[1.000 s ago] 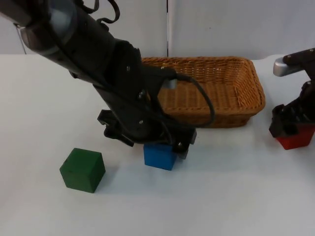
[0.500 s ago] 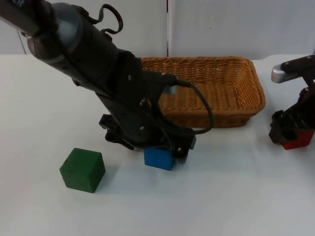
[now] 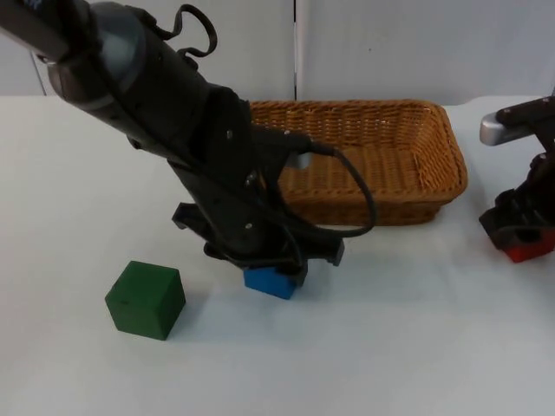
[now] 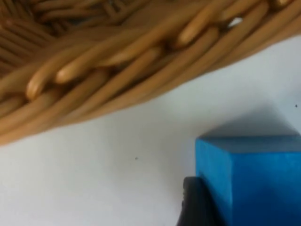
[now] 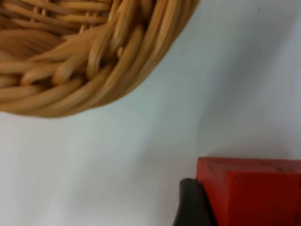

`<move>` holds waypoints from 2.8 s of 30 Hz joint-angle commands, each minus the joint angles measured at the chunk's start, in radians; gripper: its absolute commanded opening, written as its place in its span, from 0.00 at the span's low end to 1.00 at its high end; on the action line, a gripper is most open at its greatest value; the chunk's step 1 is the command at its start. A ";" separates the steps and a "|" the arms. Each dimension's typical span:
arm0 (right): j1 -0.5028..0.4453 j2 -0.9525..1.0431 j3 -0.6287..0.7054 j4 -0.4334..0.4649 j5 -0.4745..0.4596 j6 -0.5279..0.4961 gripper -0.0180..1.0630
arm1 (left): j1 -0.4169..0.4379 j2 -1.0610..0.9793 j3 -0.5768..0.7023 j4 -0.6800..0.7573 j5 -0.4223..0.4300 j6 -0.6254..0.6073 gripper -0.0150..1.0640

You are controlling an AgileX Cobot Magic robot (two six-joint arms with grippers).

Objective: Pick up one cube with each hand and place exactly two cubes into the same basket, leaving the remaining cube outside.

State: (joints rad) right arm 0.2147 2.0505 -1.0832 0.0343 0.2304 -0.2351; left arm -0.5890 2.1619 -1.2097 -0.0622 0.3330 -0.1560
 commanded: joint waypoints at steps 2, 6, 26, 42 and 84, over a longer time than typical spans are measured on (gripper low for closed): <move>0.006 -0.045 -0.003 -0.006 0.025 -0.007 0.02 | -0.006 -0.002 -0.002 -0.026 0.050 -0.011 0.01; 0.006 -0.097 -0.003 -0.006 0.089 -0.020 0.02 | -0.006 -0.022 -0.002 -0.032 0.092 -0.013 0.01; 0.006 -0.450 -0.003 -0.034 0.308 -0.024 0.02 | -0.006 -0.330 -0.002 -0.032 0.234 -0.005 0.01; 0.006 -0.624 -0.003 -0.017 0.332 -0.024 0.02 | -0.006 -0.480 -0.002 -0.032 0.244 -0.005 0.01; 0.079 -0.388 -0.158 0.136 0.348 -0.043 0.02 | 0.092 -0.447 -0.003 -0.094 0.094 0.204 0.01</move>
State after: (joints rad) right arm 0.2891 1.6622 -1.2274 0.1632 0.5797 -0.2726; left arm -0.4979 1.7103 -1.2097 -0.1422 0.4481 0.0419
